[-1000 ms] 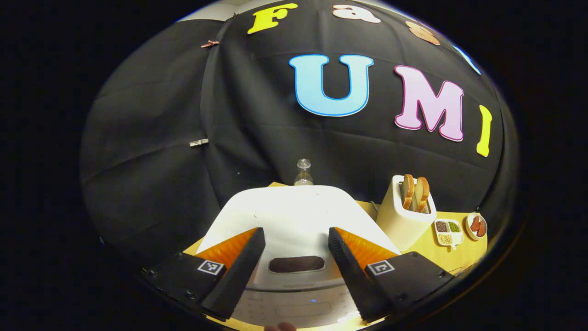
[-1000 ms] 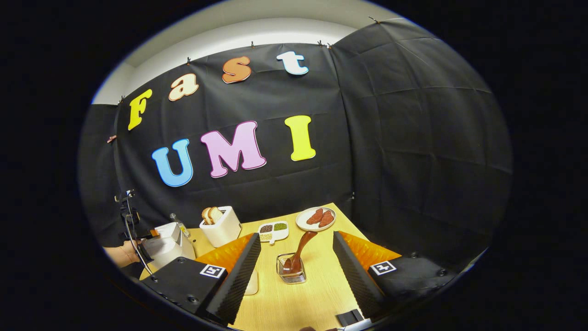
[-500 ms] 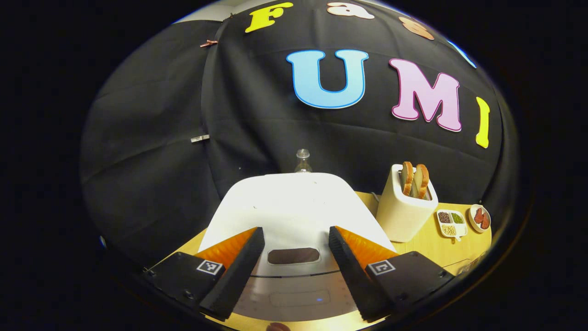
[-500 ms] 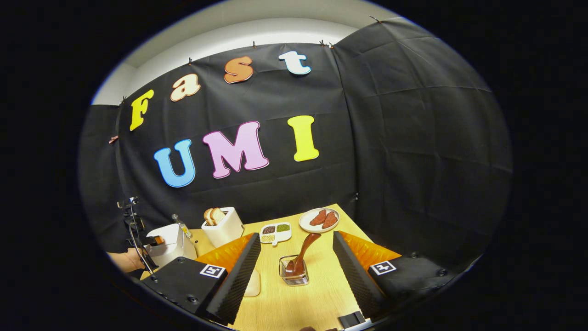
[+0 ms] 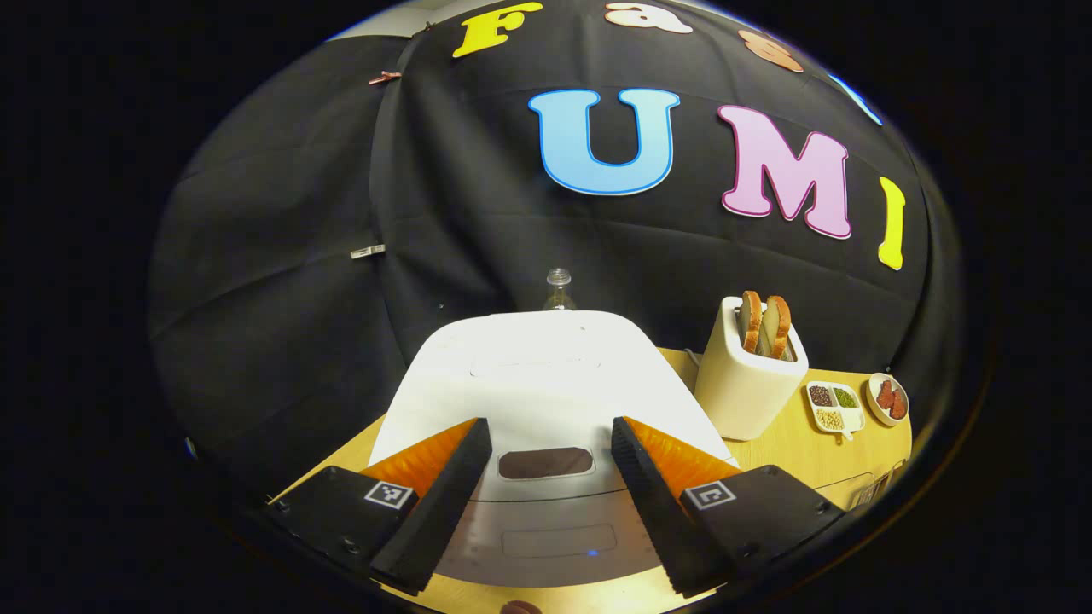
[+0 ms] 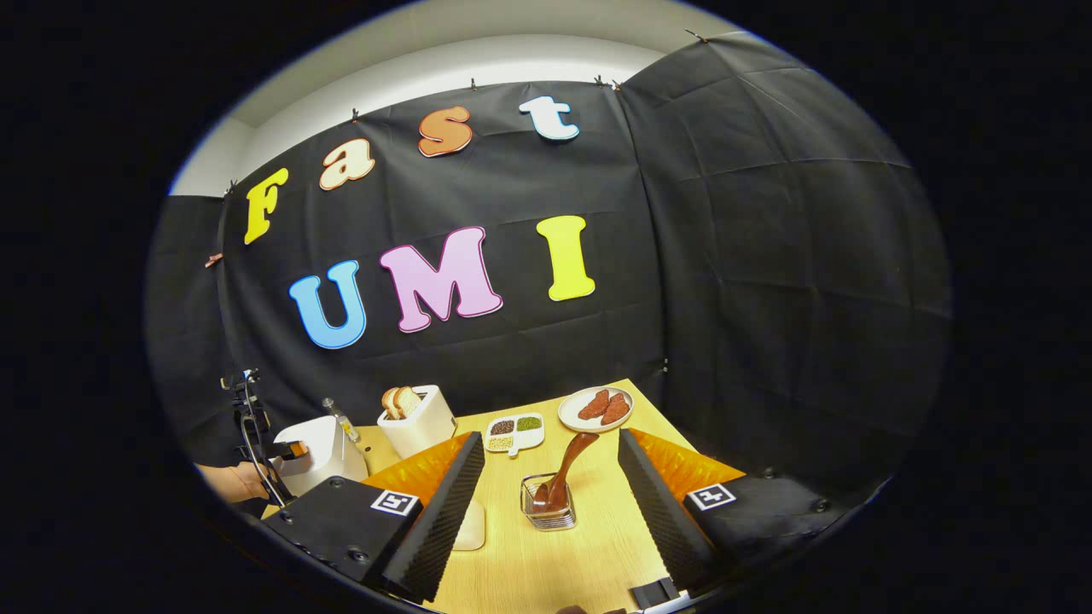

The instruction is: Close the left gripper, press the button to open the rice cooker; take a wooden spoon from the chopstick holder with the right hand, scoop a spoonful of rice and pour it into the rice cooker, then put the wooden spoon back into the chopstick holder.

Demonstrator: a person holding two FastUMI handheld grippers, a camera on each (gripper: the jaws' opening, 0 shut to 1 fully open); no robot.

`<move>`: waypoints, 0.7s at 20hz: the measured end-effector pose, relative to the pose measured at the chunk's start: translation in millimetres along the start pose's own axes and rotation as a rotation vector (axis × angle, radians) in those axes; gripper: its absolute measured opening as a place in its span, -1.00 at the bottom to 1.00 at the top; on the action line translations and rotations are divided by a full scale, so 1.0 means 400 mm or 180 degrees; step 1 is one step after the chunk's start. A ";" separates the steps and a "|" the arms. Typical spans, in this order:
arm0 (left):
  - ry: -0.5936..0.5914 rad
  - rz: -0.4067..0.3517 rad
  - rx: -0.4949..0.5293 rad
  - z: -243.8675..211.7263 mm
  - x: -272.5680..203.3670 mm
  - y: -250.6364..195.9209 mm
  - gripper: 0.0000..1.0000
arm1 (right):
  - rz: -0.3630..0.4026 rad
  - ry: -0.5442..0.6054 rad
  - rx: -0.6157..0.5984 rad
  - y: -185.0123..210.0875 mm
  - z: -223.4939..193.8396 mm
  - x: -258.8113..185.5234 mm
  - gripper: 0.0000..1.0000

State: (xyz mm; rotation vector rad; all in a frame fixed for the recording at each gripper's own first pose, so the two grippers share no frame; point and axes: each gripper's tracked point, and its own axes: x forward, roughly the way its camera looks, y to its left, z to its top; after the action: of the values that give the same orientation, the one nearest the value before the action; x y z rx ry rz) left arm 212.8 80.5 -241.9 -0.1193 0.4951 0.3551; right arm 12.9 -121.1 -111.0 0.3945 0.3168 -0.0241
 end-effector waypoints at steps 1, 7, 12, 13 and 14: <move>-0.0031 -0.0027 -0.0004 0.005 -0.004 0.001 1.00 | 0.0012 -0.0009 0.0011 0.003 0.004 -0.002 0.97; -0.0385 -0.0278 -0.0223 0.059 -0.098 0.005 0.92 | 0.0109 -0.0059 -0.0027 0.033 0.020 -0.002 0.97; -0.0969 -0.0680 0.0029 0.154 -0.309 -0.020 0.90 | 0.0286 -0.0168 -0.0212 0.108 0.051 0.004 0.96; -0.1073 -0.0779 0.0069 0.173 -0.362 -0.030 0.90 | 0.0322 -0.0189 -0.0258 0.126 0.055 0.005 0.96; -0.1167 -0.0847 0.0114 0.184 -0.410 -0.033 0.90 | 0.0360 -0.0222 -0.0305 0.143 0.062 0.008 0.96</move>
State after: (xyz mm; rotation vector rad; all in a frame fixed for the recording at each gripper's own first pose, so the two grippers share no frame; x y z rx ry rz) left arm 115.8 33.0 -97.7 -0.0815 0.1194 0.1022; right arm 28.0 -77.8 -68.9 0.3152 0.2255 0.0877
